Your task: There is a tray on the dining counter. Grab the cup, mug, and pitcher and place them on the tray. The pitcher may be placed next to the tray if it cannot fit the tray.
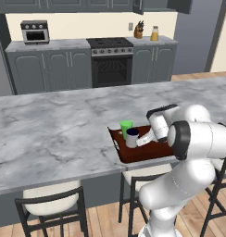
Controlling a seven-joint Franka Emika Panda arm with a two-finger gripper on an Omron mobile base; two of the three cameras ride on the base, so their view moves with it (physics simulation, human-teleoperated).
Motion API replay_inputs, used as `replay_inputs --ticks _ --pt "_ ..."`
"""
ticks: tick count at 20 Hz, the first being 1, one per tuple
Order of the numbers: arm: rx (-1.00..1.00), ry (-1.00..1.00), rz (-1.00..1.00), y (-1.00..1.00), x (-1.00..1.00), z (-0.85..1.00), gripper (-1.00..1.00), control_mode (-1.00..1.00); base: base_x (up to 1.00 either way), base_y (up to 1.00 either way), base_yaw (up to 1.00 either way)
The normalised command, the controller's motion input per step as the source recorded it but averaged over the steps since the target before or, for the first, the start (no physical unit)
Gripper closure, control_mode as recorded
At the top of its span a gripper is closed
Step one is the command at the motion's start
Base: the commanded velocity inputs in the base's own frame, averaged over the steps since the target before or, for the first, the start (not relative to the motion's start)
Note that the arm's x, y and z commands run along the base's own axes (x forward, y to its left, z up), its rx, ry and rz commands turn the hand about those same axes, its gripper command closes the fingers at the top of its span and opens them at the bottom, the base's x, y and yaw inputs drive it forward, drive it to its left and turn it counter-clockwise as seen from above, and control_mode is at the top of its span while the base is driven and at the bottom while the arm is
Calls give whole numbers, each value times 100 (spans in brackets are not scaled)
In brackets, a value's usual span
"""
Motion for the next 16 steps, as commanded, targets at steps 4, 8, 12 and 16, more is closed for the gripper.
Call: replay_inputs --ticks 4,8,12,16 --pt "0 0 0 0 0 0 -100 -100 0 0 0" --pt "0 -1 0 0 -9 0 -100 -100 0 0 0" --pt "-4 -5 -3 -8 -51 17 -100 -100 0 0 0" --pt "-4 -1 -6 -18 -19 54 -100 -100 0 0 0"
